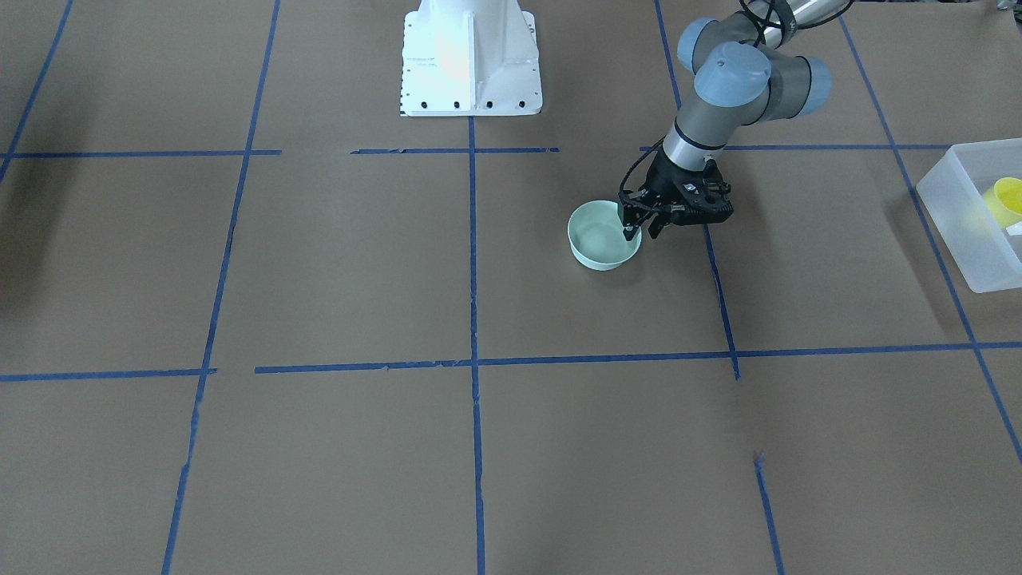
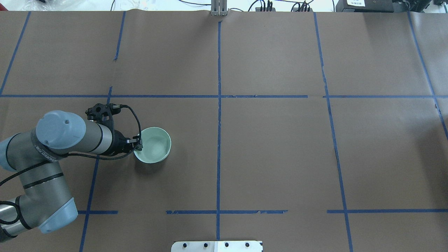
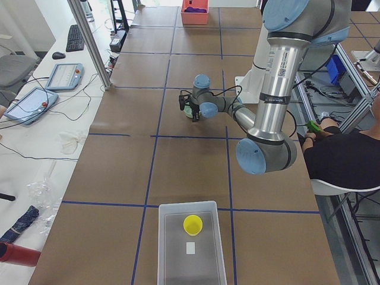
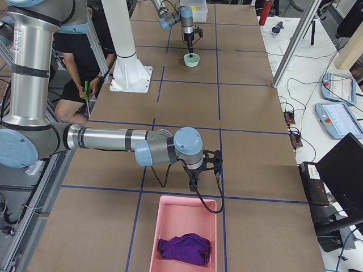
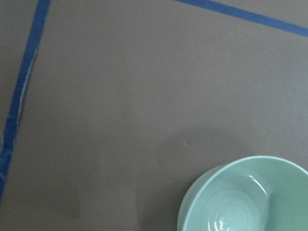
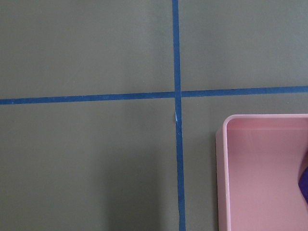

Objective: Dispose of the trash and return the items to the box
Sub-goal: 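Grip the bowl rim with the left gripper and lift it, then carry the green bowl with the left gripper over the clear bin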

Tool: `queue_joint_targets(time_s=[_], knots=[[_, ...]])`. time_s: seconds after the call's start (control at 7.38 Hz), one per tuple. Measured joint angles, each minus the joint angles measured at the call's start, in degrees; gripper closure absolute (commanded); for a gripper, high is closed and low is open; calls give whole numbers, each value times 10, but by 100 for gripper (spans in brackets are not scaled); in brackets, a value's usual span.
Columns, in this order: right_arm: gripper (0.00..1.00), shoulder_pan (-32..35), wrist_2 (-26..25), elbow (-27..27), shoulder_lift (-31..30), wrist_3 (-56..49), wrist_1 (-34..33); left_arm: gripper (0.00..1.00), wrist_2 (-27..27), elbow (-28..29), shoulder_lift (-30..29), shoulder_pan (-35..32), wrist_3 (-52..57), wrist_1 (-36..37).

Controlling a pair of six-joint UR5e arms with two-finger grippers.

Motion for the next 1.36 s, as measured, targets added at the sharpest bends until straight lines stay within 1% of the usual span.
queue_joint_targets(time_s=[0.41, 0.54, 0.68, 0.81, 0.95, 1.22, 1.36], knots=[[0, -3, 0, 0, 1, 0, 1, 100, -4, -11, -1, -2, 0, 1], [0, -4, 0, 0, 1, 0, 1, 100, -8, -28, 0, -6, 1, 9], [0, -7, -3, 0, 1, 0, 1, 100, -21, -57, 0, -19, 4, 45], [0, -9, -5, -1, 1, 0, 1, 100, -38, -89, -1, -42, 14, 94], [0, -10, -6, -3, 1, -3, 1, 100, -49, -110, -1, -70, 39, 126], [0, -11, 3, -3, 3, -3, 2, 100, -69, -120, 6, -132, 126, 148], [0, -11, 18, -1, 5, 3, 1, 100, -77, -119, 15, -159, 176, 153]])
